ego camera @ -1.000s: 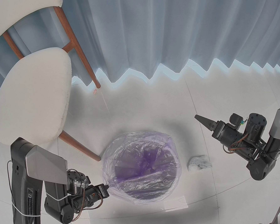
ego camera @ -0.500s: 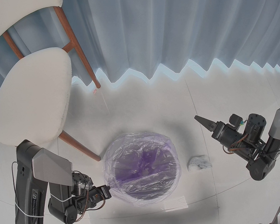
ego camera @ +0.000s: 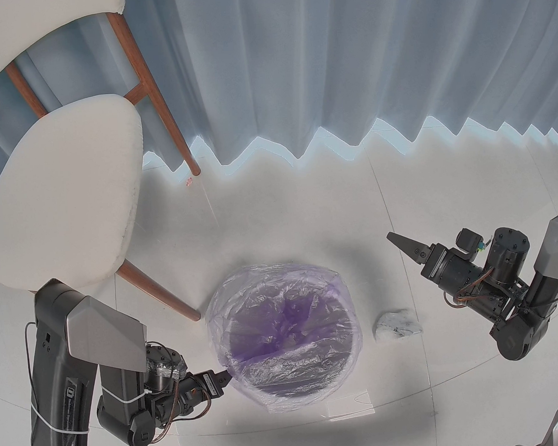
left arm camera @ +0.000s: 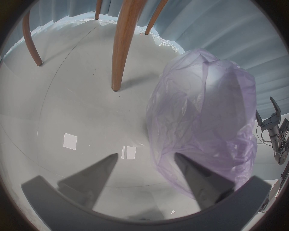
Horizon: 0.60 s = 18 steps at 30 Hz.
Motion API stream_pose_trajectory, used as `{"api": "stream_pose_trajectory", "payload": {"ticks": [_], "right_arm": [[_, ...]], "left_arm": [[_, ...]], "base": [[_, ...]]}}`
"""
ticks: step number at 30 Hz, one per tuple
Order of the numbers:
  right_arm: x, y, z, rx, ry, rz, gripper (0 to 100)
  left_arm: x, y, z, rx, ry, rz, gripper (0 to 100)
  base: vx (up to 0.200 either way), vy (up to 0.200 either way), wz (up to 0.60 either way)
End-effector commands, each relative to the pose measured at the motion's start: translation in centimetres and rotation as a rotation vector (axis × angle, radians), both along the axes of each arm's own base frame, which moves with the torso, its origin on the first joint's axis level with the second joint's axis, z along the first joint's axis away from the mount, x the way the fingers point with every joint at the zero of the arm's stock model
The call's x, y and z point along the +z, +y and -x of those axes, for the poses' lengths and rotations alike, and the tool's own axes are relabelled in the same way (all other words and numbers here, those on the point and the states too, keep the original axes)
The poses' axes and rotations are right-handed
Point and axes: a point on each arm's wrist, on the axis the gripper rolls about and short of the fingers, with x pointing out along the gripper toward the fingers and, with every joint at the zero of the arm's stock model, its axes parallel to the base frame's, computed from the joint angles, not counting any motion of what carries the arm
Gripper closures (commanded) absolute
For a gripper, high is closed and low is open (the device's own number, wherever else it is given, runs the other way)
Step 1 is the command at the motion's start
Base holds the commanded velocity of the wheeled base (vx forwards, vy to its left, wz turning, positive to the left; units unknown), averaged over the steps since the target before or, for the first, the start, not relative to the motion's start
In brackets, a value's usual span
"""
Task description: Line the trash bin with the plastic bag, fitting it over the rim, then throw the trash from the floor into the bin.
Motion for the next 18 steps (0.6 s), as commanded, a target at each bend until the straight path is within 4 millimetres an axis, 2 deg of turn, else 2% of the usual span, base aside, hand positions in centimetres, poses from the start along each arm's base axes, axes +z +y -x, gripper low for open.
{"api": "stream_pose_trajectory", "payload": {"ticks": [1,4,5,6,10,11,12,14,18], "right_arm": [[0.0,0.0,0.2,0.004,-0.003,-0.003,0],[0.0,0.0,0.4,0.01,-0.003,-0.005,0],[0.0,0.0,0.4,0.01,-0.003,-0.005,0],[0.1,0.0,0.4,0.01,-0.004,-0.005,0],[0.1,-0.1,0.5,0.01,-0.001,-0.004,0],[0.1,-0.1,0.5,0.01,-0.001,-0.004,0],[-0.1,0.0,0.7,0.016,0.008,-0.002,0],[0.0,0.2,1.1,0.039,0.011,0.001,0],[-0.1,0.2,2.0,0.077,0.028,0.004,0]], "left_arm": [[1.2,0.0,0.1,0.006,-0.03,0.005,0],[4.5,0.2,-0.1,0.046,-0.134,0.023,0],[4.5,0.2,-0.1,0.046,-0.134,0.023,0],[7.4,0.4,0.1,0.073,-0.22,0.041,0],[13.9,1.0,2.4,0.049,-0.398,0.134,0],[13.9,1.0,2.4,0.049,-0.398,0.134,0],[16.1,1.2,3.8,-0.005,-0.464,0.177,0],[18.1,1.5,5.0,-0.073,-0.527,0.23,0],[20.6,2.0,5.9,-0.192,-0.614,0.3,0]], "base": [[0.0,0.0,0.0],[0.0,0.0,0.0],[0.0,0.0,0.0],[0.0,0.0,0.0],[0.0,0.0,0.0],[0.0,0.0,0.0],[0.0,0.0,0.0],[0.0,0.0,0.0],[0.0,0.0,0.0]]}}
